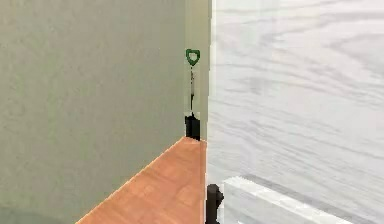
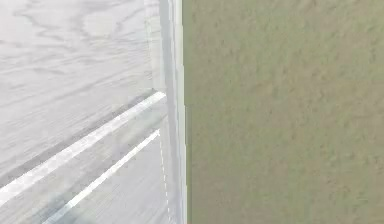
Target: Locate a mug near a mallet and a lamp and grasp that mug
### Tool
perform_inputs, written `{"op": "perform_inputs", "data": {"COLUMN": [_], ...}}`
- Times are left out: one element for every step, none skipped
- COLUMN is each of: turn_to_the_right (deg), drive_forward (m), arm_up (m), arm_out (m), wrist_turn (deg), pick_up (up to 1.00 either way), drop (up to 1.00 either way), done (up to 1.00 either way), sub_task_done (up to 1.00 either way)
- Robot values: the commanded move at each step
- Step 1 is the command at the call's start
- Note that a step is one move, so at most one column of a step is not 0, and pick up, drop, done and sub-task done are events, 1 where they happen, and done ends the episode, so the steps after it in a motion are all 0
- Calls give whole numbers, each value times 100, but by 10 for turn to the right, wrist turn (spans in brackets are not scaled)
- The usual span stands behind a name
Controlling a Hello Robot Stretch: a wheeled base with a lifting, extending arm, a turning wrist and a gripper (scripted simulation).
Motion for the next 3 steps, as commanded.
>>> {"op": "perform_inputs", "data": {"turn_to_the_right": [-450, -90, 0], "drive_forward": [0, 0, 40], "arm_up": [0, 0, 0], "arm_out": [0, 0, 0], "wrist_turn": [0, 0, 0], "pick_up": [0, 0, 0], "drop": [0, 0, 0], "done": [0, 0, 0], "sub_task_done": [0, 0, 0]}}
